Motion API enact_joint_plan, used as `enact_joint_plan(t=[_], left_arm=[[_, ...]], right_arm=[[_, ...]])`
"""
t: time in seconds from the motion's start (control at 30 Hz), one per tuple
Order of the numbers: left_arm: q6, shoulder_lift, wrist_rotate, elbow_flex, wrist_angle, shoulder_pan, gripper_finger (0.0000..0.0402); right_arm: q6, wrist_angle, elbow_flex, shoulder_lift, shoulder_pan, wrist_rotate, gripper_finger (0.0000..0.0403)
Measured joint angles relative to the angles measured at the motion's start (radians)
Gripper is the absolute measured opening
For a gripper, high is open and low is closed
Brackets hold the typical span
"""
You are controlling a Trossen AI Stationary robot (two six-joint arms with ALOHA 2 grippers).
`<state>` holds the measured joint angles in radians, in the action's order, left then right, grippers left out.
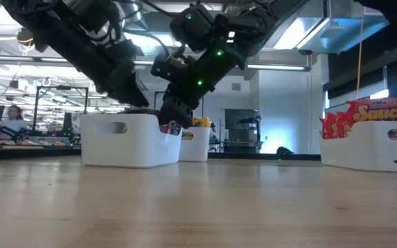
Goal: Sort Maruchan noodles
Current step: Put the black noodle pack into the bottom left white bin
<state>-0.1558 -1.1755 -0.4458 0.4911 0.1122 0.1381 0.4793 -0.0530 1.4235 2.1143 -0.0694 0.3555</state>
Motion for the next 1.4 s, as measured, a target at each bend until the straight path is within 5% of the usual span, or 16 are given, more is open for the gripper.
enact_joint_plan(t=[0.27,0.43,0.73,1.13,1.4], left_arm=[[0.001,0.123,0.015,0.000,-0.051,-0.085,0.0206],[-0.002,0.146,0.090,0.000,-0.081,-0.170,0.0206],[0.004,0.075,0.156,0.000,-0.001,-0.339,0.0206],[0.027,-0.024,0.142,0.000,0.083,-0.405,0.0206],[0.028,-0.024,0.133,0.000,0.110,-0.416,0.0206]], right_arm=[[-0.004,0.035,0.000,-0.077,0.068,0.046,0.0001],[-0.118,0.286,0.000,-0.231,0.150,0.037,0.0001],[-0.600,0.923,-0.012,-0.447,0.319,-0.188,0.0001],[-1.273,0.920,-0.496,-0.792,0.483,-0.297,0.0001],[-1.771,0.942,-0.666,-0.839,0.601,-0.409,0.0003]])
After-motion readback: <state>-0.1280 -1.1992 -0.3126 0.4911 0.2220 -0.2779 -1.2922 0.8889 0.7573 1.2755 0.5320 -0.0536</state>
